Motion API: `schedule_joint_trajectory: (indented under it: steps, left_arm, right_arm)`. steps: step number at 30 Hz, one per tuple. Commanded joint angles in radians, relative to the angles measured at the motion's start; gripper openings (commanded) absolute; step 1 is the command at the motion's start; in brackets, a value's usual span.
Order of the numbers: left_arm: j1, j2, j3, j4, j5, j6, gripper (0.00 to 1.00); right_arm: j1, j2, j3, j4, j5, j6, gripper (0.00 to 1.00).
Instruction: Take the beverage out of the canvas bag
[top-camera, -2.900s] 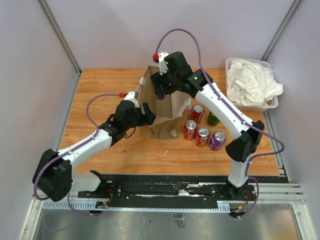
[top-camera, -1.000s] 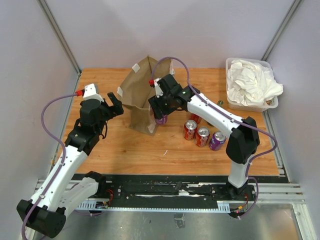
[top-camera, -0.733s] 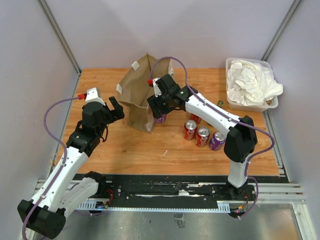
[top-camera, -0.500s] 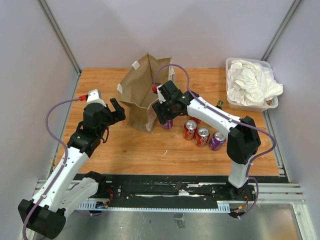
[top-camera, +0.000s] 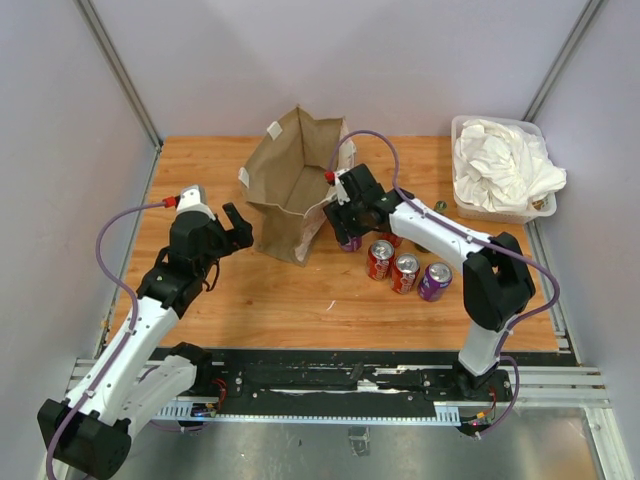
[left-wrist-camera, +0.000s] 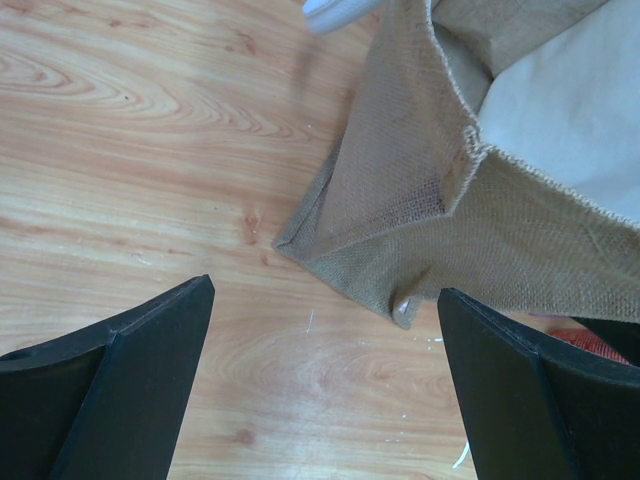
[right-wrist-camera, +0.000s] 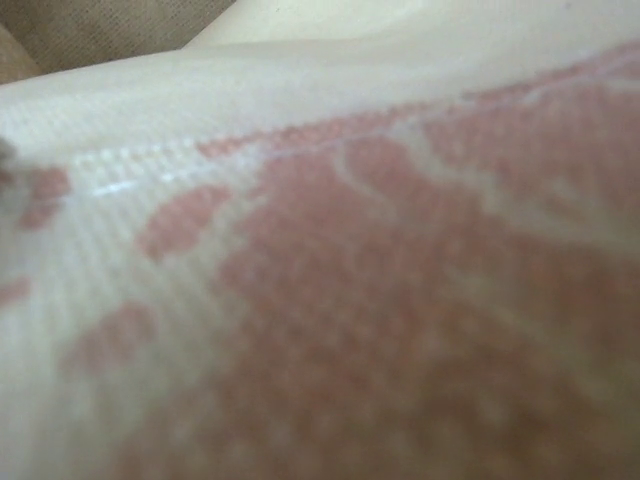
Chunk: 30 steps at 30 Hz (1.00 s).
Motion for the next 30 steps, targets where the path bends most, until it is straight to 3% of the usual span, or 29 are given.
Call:
schedule_joint_trajectory:
  steps: [1,10,18,20,25,28,30]
  left_arm:
    - [0.008,-0.026,-0.025,0.007,0.019,-0.019,1.0]
    - [0.008,-0.025,-0.039,0.005,0.029,-0.023,1.0]
    - [0.007,-0.013,-0.036,0.011,0.038,-0.028,1.0]
    - [0.007,-0.012,-0.036,0.012,0.038,-0.028,1.0]
    - [0.008,-0.012,-0.037,0.01,0.038,-0.03,1.0]
    - [0.007,-0.013,-0.04,0.013,0.038,-0.031,1.0]
    - [0.008,-0.012,-0.042,0.015,0.039,-0.031,1.0]
  right_arm:
    - [-0.041,-0.047,-0.046,0.164,0.032,-0.048,0.01]
    - [-0.11,-0.021,-0.113,0.241,-0.003,-0.063,0.01]
    - [-0.123,0.003,-0.122,0.223,-0.047,-0.045,0.18]
    - [-0.123,0.005,-0.122,0.215,-0.056,-0.041,0.27]
    - [-0.121,-0.005,-0.12,0.191,-0.065,-0.037,0.62]
    - [-0.118,-0.019,-0.129,0.189,-0.053,-0.033,0.74]
    - [-0.111,-0.026,-0.132,0.188,-0.042,-0.042,0.86]
